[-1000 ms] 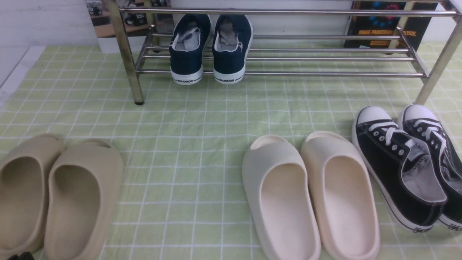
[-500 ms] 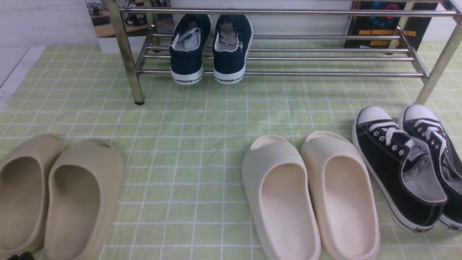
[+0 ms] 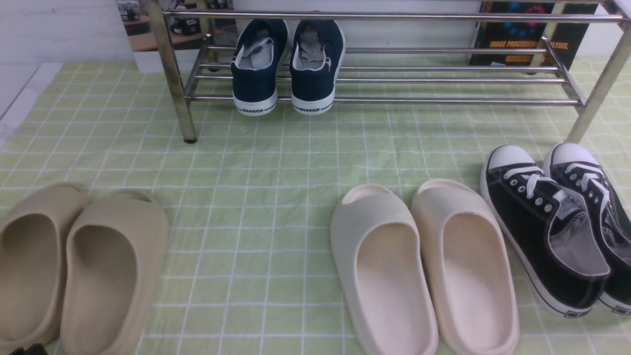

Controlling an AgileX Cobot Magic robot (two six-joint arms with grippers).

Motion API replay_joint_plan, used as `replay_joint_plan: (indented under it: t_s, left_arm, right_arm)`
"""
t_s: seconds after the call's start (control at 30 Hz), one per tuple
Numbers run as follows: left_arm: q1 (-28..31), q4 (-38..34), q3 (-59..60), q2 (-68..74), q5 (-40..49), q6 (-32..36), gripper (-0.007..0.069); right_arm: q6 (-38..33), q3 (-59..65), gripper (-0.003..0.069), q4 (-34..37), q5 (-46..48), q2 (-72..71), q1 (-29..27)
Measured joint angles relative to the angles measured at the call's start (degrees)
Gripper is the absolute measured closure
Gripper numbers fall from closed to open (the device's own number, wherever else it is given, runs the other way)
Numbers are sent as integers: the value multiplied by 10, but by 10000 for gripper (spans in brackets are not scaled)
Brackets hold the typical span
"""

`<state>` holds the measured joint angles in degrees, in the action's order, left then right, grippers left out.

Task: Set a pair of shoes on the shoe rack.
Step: Use the right arm to grab the shoe closest to it

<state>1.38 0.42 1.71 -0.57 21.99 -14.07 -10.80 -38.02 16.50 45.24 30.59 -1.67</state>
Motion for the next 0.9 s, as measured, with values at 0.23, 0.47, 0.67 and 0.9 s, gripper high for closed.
replay_joint_plan:
  t_s: [0.23, 0.47, 0.67, 0.9]
  left_arm:
    - [0, 0, 0, 0, 0, 0, 478]
    - [0, 0, 0, 0, 0, 0, 478]
    - [0, 0, 0, 0, 0, 0, 477]
    - [0, 0, 0, 0, 0, 0, 470]
  right_arm:
    - [11, -130, 662, -109, 134, 182, 80]
    - [85, -188, 651, -220, 152, 359, 214]
    - [166, -201, 532, -277, 130, 494, 224]
    - [178, -202, 234, -283, 76, 613, 224]
